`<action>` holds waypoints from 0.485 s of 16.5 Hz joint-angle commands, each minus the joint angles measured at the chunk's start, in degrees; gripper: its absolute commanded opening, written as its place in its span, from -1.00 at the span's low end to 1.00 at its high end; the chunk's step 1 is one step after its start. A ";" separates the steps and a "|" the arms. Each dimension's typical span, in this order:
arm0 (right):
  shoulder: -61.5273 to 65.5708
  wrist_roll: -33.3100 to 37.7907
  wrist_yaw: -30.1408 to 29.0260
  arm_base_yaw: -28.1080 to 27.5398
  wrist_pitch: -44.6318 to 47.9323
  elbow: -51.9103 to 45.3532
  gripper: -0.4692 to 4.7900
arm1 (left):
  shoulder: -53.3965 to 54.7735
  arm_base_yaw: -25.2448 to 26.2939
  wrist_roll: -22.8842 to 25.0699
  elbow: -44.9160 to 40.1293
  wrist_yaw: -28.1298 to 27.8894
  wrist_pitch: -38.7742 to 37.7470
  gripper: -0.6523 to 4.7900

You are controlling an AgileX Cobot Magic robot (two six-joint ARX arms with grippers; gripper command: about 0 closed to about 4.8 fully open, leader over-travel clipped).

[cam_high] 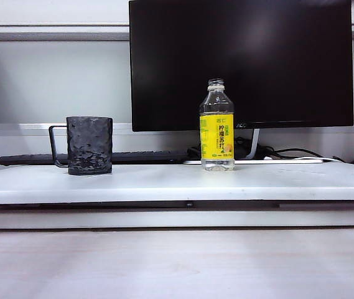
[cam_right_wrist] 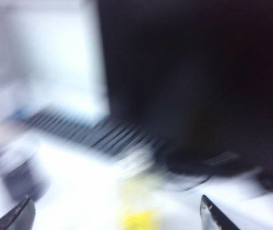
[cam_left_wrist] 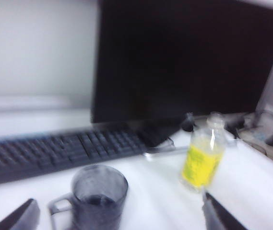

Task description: Carefully pick up the bottle and pour some water from the bottle into the cup.

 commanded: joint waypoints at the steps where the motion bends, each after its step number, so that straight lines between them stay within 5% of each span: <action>1: 10.69 -1.95 0.98 4.61 2.91 3.10 0.86 | 9.27 -1.55 0.68 0.52 -0.44 6.67 1.00; 2: 14.64 -2.16 0.98 5.20 3.13 4.39 1.00 | 13.75 -1.62 0.66 0.52 0.02 6.91 1.00; 8: 19.17 -6.40 5.27 5.35 3.78 6.01 1.00 | 26.03 -2.03 0.63 0.52 -1.44 12.48 1.00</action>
